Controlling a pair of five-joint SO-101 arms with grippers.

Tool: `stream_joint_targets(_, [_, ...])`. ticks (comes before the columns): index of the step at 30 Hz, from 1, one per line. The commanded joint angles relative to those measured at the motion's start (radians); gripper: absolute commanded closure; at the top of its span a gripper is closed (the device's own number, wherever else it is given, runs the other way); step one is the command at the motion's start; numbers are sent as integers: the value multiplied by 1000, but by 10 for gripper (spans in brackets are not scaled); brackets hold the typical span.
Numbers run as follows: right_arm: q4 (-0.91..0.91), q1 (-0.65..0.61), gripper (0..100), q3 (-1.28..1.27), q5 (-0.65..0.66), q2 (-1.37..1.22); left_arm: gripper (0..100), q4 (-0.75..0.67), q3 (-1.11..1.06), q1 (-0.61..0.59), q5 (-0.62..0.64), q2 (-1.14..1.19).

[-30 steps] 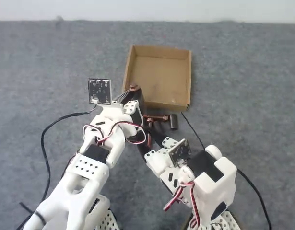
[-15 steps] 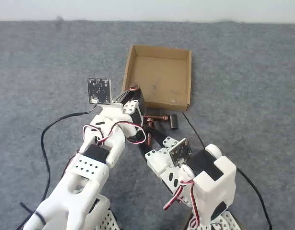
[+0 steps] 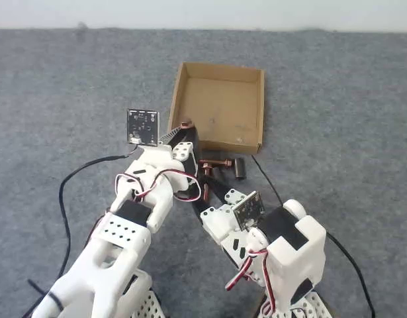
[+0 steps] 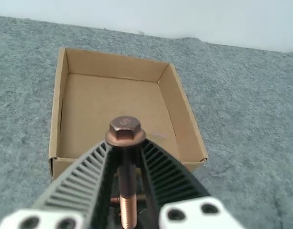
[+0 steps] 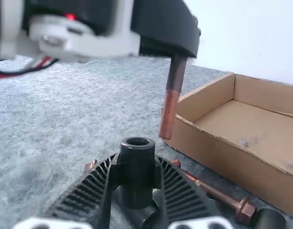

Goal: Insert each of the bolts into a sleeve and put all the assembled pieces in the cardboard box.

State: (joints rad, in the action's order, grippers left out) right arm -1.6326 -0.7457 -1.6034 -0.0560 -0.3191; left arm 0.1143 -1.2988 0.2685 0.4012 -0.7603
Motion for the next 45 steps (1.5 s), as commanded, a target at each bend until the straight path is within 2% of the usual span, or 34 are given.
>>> stream_joint_targets(1, [-18, 22, 993, 21, 14, 8, 988, 3, 8, 3, -9, -46])
stream_joint_targets(11, [-15, 22, 993, 21, 14, 7, 988, 5, 10, 3, -8, -46])
stream_joint_targets(16, [61, 21, 993, 41, 14, 16, 988, 5, 10, 3, -8, -46])
stream_joint_targets(29, [67, 64, 993, 89, 14, 16, 988, 5, 5, 26, -9, -46])
stream_joint_targets(45, [68, 59, 993, 92, 15, 10, 988, 32, 12, 37, -12, -49])
